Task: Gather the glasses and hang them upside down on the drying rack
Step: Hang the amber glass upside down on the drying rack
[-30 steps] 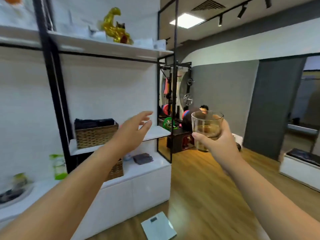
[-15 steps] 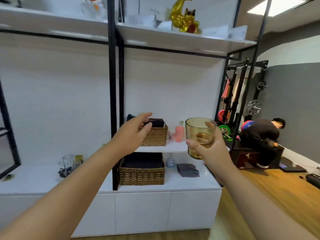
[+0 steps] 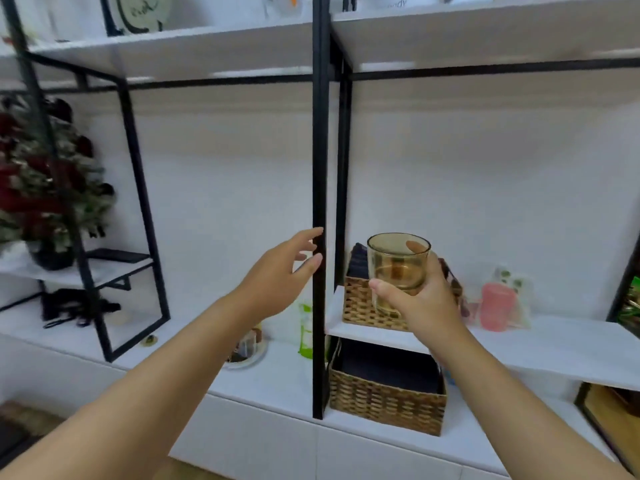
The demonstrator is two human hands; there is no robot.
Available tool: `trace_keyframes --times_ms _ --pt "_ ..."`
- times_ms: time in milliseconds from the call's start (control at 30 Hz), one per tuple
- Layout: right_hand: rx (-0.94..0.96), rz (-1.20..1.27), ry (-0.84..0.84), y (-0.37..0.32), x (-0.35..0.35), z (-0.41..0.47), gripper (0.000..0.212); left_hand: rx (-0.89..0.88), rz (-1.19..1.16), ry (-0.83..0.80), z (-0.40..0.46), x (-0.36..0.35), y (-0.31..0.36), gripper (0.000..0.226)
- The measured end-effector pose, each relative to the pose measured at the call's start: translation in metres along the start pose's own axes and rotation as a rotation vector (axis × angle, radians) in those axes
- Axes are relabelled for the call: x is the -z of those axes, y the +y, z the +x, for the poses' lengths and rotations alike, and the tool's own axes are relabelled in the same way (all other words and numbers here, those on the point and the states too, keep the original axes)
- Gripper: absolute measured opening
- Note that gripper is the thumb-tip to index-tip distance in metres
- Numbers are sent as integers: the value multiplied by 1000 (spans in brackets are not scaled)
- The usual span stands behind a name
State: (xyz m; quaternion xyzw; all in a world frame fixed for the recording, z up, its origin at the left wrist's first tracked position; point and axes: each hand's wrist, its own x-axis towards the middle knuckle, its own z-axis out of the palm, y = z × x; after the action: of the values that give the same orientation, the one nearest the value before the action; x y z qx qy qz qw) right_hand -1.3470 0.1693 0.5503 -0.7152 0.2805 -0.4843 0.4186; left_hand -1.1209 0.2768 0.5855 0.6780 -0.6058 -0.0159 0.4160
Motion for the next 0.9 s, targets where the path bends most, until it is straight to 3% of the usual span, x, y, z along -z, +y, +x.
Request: trace_keyframes --times_ms 167,533,800,900 --pt "-7 133 -201 36 -69 72 65 123 57 95 36 14 -58 45" --pt "54 323 -521 63 -247 195 79 348 252 316 75 82 -143 47" --pt "68 349 -600 55 -376 207 75 371 298 388 79 146 -205 53" --pt "62 363 -612 43 -426 213 72 350 318 379 86 173 -231 68"
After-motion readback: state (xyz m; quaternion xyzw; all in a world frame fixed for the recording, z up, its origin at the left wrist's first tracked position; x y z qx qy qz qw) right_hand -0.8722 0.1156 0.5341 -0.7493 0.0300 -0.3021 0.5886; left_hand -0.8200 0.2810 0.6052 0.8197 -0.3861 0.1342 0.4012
